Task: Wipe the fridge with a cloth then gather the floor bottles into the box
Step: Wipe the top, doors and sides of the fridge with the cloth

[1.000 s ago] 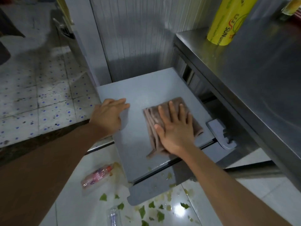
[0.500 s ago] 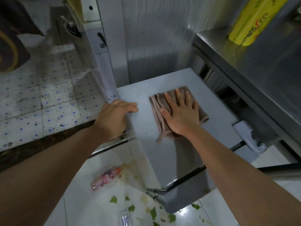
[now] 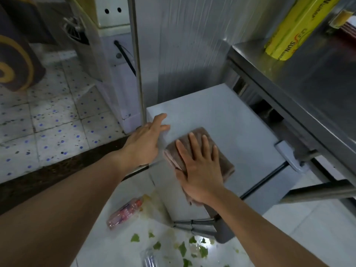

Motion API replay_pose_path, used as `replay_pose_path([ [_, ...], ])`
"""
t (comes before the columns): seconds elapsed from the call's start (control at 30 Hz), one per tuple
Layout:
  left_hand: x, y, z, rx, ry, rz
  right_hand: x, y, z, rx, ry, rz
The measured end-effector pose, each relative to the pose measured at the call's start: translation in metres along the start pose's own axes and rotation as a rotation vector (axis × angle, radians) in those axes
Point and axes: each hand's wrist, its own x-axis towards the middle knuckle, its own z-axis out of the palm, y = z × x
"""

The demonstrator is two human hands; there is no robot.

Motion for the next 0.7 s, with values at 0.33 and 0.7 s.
replay_pose_path([
  [0.33, -0.027, -0.019, -0.026, 0.058, -0.02, -0.021, 0.009, -0.014, 0.0, -0.02, 0.005, -0.023],
  [0.7, -0.011, 0.055, 0.047, 0.24, -0.053, 0.1, -0.098, 0.042, 0.001, 0.062, -0.013, 0.065],
])
